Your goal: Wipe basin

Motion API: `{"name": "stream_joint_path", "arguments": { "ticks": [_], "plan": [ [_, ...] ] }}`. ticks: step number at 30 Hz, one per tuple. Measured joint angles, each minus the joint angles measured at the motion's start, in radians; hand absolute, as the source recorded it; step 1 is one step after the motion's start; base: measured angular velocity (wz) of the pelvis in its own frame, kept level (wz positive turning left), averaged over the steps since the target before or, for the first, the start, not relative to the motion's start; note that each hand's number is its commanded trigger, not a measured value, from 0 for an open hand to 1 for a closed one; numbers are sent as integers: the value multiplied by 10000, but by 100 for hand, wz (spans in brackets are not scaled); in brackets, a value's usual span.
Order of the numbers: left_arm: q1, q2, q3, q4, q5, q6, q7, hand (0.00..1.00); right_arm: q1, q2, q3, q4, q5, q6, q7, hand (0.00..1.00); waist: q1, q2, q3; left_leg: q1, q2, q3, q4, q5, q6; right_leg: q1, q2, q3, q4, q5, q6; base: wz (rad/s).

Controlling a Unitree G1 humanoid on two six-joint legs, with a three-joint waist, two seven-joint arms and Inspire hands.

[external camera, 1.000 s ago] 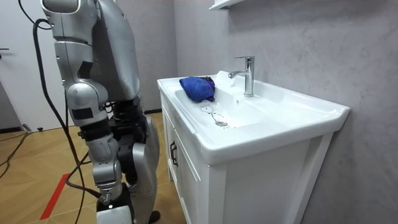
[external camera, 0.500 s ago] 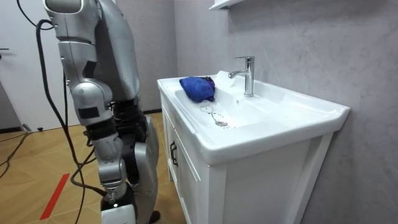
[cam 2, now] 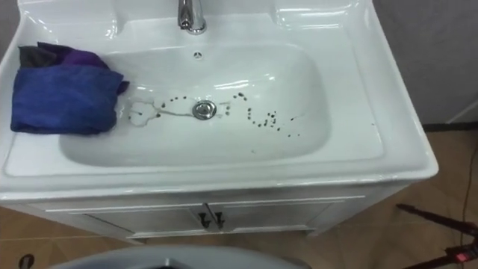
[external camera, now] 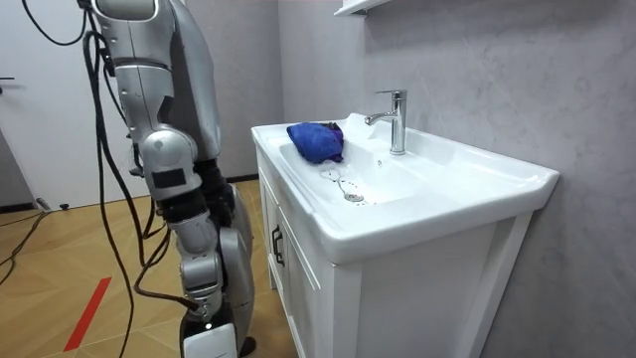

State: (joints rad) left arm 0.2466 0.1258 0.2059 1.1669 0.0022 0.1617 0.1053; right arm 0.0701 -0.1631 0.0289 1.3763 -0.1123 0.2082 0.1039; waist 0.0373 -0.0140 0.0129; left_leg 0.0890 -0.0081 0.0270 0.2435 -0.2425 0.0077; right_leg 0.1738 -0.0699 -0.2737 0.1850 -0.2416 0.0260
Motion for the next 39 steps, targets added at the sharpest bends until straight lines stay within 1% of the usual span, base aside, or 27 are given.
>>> {"name": "stream_joint_path", "arguments": {
  "ticks": [2, 3, 4, 5, 7, 8, 9, 10, 11, 12, 13, 14, 15, 16, 18, 19, 21, 22, 23, 25, 27, 28, 30, 32, 35, 38, 39],
  "plan": [
    [21, 1, 598, -32, -209, -61, 334, 0, -3, -77, -21, -2, -2, -37, 13, 0, 117, 22, -7, 2, -18, -33, -55, 1, 1, -4, -13, -1, 17, -30, 8, 9],
    [29, 4, 920, -149, -428, -102, 641, 0, -2, -178, -44, -6, 14, -80, 2, 0, 275, 93, -34, 0, -15, -60, -58, 3, 2, -8, -11, -8, 18, -28, 7, 0],
    [30, 6, 1113, -260, -555, -109, 788, 0, -2, -243, -75, -14, 34, -112, 2, 0, 346, 105, -42, 0, -15, -68, -58, 4, 2, -8, -12, -18, 20, -28, 7, 0],
    [29, 25, 1453, -511, -797, -193, 1107, 0, -3, -368, -132, -59, 87, -191, -24, 0, 508, 113, -48, 8, -16, -79, -57, 5, 1, -2, -10, -31, 22, -28, 6, 5],
    [128, 50, 1967, -1022, -1200, -449, 1598, 0, -43, -539, -372, -157, 339, -523, -157, 0, 610, 113, -52, 9, -27, -137, -50, 15, -10, 11, -1, -57, 16, -27, 5, 6],
    [199, 83, 2326, -1310, -1328, -665, 1875, 0, -74, -617, -619, -181, 528, -783, -254, 0, 732, 114, -57, 8, -35, -185, -55, 26, -15, 31, 6, -76, 11, -23, -2, 10],
    [195, 127, 2660, -1745, -1518, -798, 2165, 0, -93, -684, -885, -253, 740, -970, -291, 0, 765, 127, -76, -23, -51, -267, -50, 27, -15, 43, -3, -171, 8, -22, -2, 14],
    [158, 168, 2746, -1973, -1522, -844, 2349, 0, -93, -706, -980, -276, 778, -1046, -301, 0, 761, 141, -101, -61, -56, -309, -34, 27, -16, 27, -5, -221, 3, -22, -2, 20],
    [160, 222, 2968, -2535, -1515, -945, 2754, 0, -84, -725, -1190, -331, 786, -1217, -343, 0, 808, 152, -108, -99, -56, -359, -21, 31, -23, -1, -3, -290, -11, -22, -2, 17],
    [184, 277, 3121, -3009, -1519, -1148, 3204, 0, -46, -733, -1265, -434, 827, -1289, -389, 0, 875, 164, -111, -99, -54, -352, -51, 37, -33, 1, 2, -311, -11, -22, -2, 11],
    [193, 311, 3131, -3188, -1524, -1275, 3420, 0, -11, -742, -1277, -482, 867, -1329, -392, 0, 922, 173, -119, -90, -53, -351, -60, 38, -34, 5, 2, -313, -10, -22, -2, 0],
    [251, 327, 3223, -3637, -1542, -1464, 3782, 0, 57, -756, -1296, -542, 1063, -1455, -391, 0, 1073, 225, -134, -73, -51, -377, -60, 38, -34, 12, 2, -311, -8, -22, -2, 0],
    [308, 329, 3345, -4240, -1679, -1594, 4095, 0, 111, -753, -1300, -681, 1231, -1565, -395, 0, 1125, 265, -150, -77, -54, -392, -60, 38, -34, 19, 3, -320, -9, -22, -1, 0],
    [315, 331, 3388, -4551, -1681, -1679, 4253, 0, 139, -753, -1296, -720, 1300, -1623, -395, 0, 1136, 288, -155, -76, -55, -390, -62, 38, -34, 16, 3, -317, -10, -21, -1, 0],
    [418, 429, 3468, -5710, -1675, -1980, 4856, 0, 322, -754, -1301, -941, 1353, -1825, -419, 0, 1219, 406, -151, -79, -56, -337, -70, 37, -34, 2, 1, -310, -20, -20, 1, 0],
    [422, 456, 3480, -5974, -1675, -2084, 4994, 0, 349, -754, -1301, -939, 1353, -1874, -413, 0, 1243, 430, -151, -81, -58, -328, -78, 37, -34, -6, -1, -311, -22, -20, 1, 0],
    [398, 559, 3496, -6728, -1667, -2551, 5469, 0, 439, -754, -1309, -986, 1329, -1945, -348, 0, 1293, 480, -176, -90, -60, -310, -85, 37, -34, -23, -8, -316, -21, -20, 1, 0],
    [369, 581, 3503, -6888, -1665, -2580, 5588, 0, 470, -753, -1308, -1006, 1329, -1945, -334, 0, 1297, 572, -181, -87, -61, -310, -80, 37, -34, -19, -8, -314, -19, -20, 1, 0],
    [296, 611, 3518, -7244, -1640, -2588, 5836, 0, 525, -753, -1302, -1036, 1345, -1945, -314, 0, 1289, 609, -187, -83, -65, -313, -79, 37, -34, -18, -11, -298, -12, -20, 1, 0],
    [277, 668, 3521, -7788, -1652, -2786, 6135, 0, 548, -745, -1292, -1031, 1419, -1960, -248, 0, 1315, 673, -190, -81, -61, -322, -70, 37, -33, -19, -10, -289, -6, -20, 1, -2],
    [191, 917, 3522, -8356, -1680, -2966, 6338, 0, 684, -752, -1293, -1097, 1418, -2015, -152, 0, 1313, 747, -195, -67, -49, -322, -54, 37, -33, -29, -3, -244, 1, -20, 1, -5],
    [168, 1006, 3522, -8506, -1677, -2972, 6355, 0, 737, -756, -1293, -1126, 1422, -2034, -131, 0, 1283, 756, -197, -67, -49, -323, -51, 37, -33, -32, -3, -245, -3, -20, 1, 0],
    [134, 1321, 3523, -9128, -1671, -3104, 6524, 0, 796, -756, -1292, -1104, 1434, -2076, -29, 0, 1218, 753, -189, -64, -49, -321, -56, 37, -33, -36, -8, -247, -2, -18, -2, 0],
    [118, 1394, 3554, -9548, -1660, -3216, 6596, 0, 810, -755, -1292, -1066, 1447, -2095, 33, 0, 1115, 763, -181, -69, -63, -328, -64, 37, -32, -39, -17, -244, 2, -18, -3, 0],
    [96, 1393, 3624, -10455, -1591, -3220, 6759, 0, 788, -739, -1281, -1000, 1582, -2168, 82, 0, 1066, 739, -187, -82, -52, -267, -88, 37, -31, -121, 0, -110, 24, -16, -6, -9],
    [53, 1394, 3609, -11271, -1142, -3224, 6766, 0, 851, -736, -1294, -955, 1640, -2257, 80, 0, 971, 739, -182, -29, -52, -231, -88, 39, -28, -100, 4, -20, 11, -14, -6, -8],
    [53, 1394, 3564, -11599, -1033, -3225, 6765, 0, 841, -734, -1294, -955, 1655, -2297, 81, 0, 875, 745, -145, 47, -52, -223, -110, 40, -28, -42, 4, -2, 1, -13, -4, -3]
  ]
}}
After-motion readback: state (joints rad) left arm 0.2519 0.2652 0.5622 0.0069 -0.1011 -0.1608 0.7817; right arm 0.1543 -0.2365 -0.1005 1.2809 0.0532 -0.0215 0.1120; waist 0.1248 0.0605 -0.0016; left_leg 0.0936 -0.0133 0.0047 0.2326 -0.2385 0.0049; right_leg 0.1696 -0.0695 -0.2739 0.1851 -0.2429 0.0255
